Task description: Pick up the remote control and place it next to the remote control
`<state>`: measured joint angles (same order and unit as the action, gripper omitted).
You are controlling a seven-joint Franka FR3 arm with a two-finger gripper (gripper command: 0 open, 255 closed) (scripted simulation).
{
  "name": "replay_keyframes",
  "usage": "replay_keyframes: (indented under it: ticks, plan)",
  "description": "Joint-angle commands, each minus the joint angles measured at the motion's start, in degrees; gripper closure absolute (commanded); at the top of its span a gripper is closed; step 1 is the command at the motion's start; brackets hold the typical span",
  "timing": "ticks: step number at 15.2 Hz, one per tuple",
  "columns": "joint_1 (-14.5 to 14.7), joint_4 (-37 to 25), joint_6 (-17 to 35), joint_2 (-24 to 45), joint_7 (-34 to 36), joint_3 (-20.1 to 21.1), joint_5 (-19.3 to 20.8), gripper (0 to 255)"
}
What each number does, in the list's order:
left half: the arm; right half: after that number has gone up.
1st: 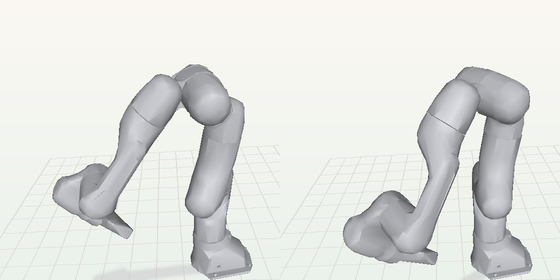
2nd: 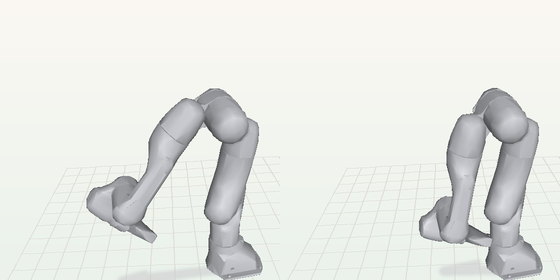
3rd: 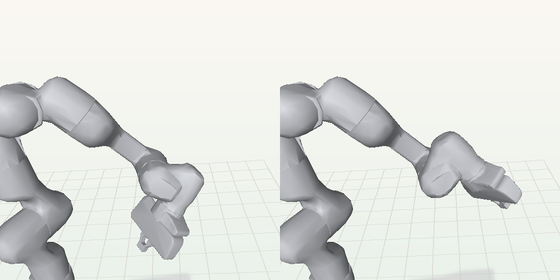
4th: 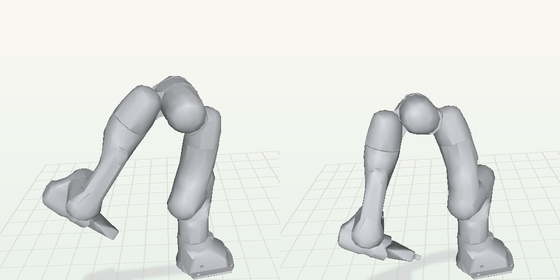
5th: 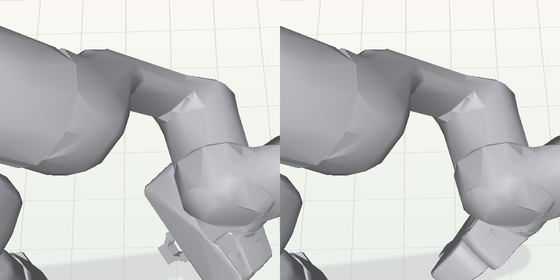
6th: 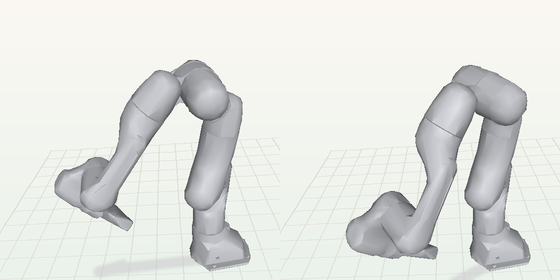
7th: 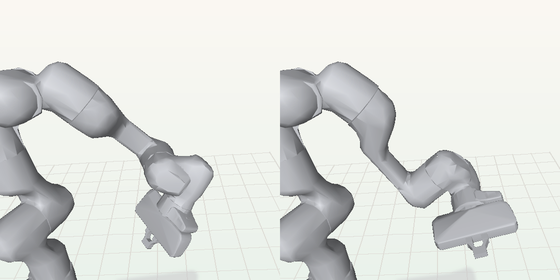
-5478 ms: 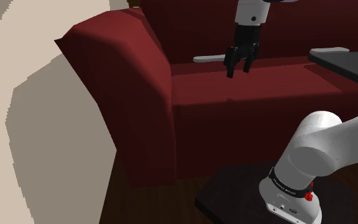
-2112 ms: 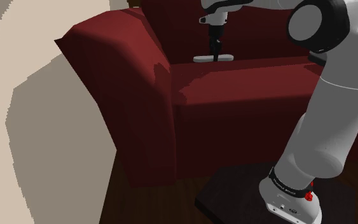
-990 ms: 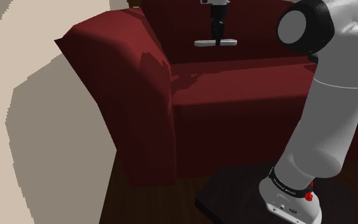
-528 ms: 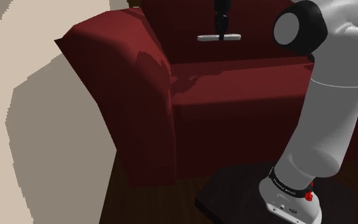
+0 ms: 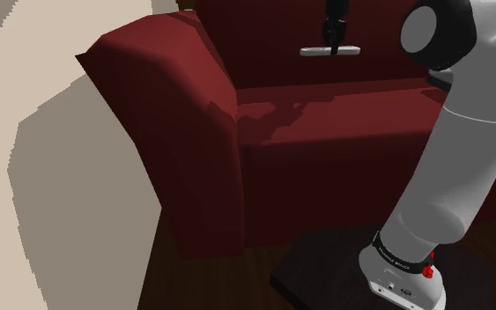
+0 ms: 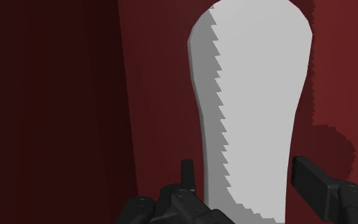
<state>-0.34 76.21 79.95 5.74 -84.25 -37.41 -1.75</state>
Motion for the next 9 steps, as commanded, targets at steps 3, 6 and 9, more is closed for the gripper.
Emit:
replay_keyframes:
  ticks: [3,6,9]
  plan:
    - [-3.3,0.4,0.1,-0.5,-5.9,-2.5,0.1,255]
    - [-5.8,0.1,0.1,-0.1,-10.2,-4.4,-0.2,255]
    - [-8.7,-1.0,-0.1,1.1,-14.8,-6.3,-1.1,255]
